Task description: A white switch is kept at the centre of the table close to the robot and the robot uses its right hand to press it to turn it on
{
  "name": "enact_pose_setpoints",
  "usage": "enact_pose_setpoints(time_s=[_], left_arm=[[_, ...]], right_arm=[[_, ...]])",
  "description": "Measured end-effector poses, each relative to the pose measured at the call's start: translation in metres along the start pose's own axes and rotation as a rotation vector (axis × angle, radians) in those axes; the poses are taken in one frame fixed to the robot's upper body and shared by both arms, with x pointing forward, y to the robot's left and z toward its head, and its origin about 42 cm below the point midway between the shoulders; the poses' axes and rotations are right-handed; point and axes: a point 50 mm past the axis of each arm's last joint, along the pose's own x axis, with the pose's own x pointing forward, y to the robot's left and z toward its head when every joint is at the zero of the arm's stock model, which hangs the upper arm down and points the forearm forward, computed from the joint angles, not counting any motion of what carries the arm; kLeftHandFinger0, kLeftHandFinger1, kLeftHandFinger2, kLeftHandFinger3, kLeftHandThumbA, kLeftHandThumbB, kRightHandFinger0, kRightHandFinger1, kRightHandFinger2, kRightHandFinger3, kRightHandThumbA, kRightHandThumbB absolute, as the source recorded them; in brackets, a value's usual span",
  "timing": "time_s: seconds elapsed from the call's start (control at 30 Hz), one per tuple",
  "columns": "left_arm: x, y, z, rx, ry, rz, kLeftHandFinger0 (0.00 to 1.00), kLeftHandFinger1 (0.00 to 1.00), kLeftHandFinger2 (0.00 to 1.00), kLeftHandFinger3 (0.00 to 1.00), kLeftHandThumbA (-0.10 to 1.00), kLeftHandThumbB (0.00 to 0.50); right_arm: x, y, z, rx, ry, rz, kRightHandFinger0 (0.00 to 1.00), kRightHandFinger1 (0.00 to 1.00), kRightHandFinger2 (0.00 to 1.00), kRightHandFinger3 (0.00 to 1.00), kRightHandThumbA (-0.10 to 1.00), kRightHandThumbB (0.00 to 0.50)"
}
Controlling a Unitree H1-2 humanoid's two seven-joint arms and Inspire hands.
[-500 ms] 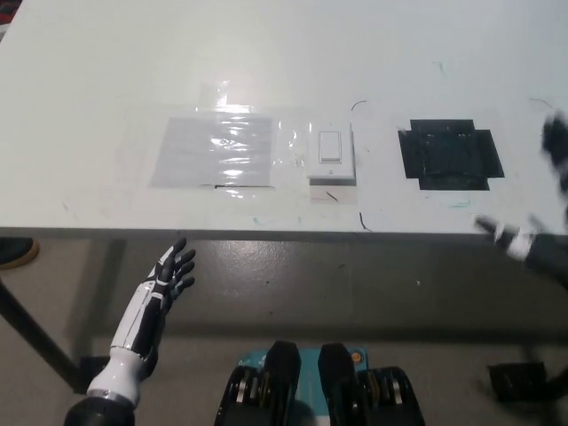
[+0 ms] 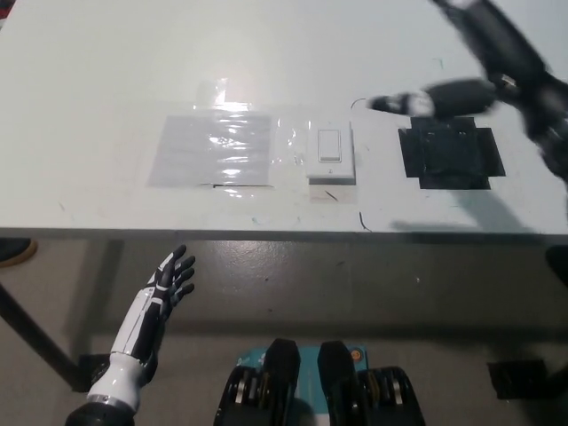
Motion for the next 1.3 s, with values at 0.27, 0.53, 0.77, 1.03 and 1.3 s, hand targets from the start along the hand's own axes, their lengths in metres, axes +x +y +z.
enact_pose_setpoints(time_s=[0.27, 0.53, 0.77, 1.03, 1.3], left_arm=[[-0.002, -0.001, 0.0, -0.001, 0.014, -0.004, 1.0, 1.0, 1.0, 1.0, 0.99, 0.0], [-0.001, -0.003, 0.006, 0.007, -0.004, -0.02, 1.0, 1.0, 1.0, 1.0, 1.0, 0.009], [-0.001, -0.004, 0.006, 0.009, -0.004, -0.022, 1.0, 1.0, 1.0, 1.0, 0.98, 0.001], [-0.001, -0.004, 0.007, 0.009, -0.005, -0.022, 1.0, 1.0, 1.0, 1.0, 0.96, 0.011], [-0.001, -0.003, 0.007, 0.012, -0.004, -0.023, 1.0, 1.0, 1.0, 1.0, 0.96, 0.0]], right_arm=[[0.077, 0.018, -0.011, -0.181, 0.238, 0.332, 1.0, 1.0, 1.0, 1.0, 1.0, 0.296], [0.096, 0.048, -0.045, -0.33, 0.427, 0.507, 1.0, 1.0, 1.0, 1.0, 1.0, 0.322], [0.092, 0.056, -0.076, -0.381, 0.535, 0.546, 1.0, 1.0, 1.0, 1.0, 1.0, 0.303], [0.086, 0.066, -0.091, -0.417, 0.572, 0.576, 1.0, 1.0, 1.0, 1.0, 1.0, 0.31], [0.075, 0.078, -0.103, -0.428, 0.593, 0.608, 1.0, 1.0, 1.0, 1.0, 1.0, 0.299]])
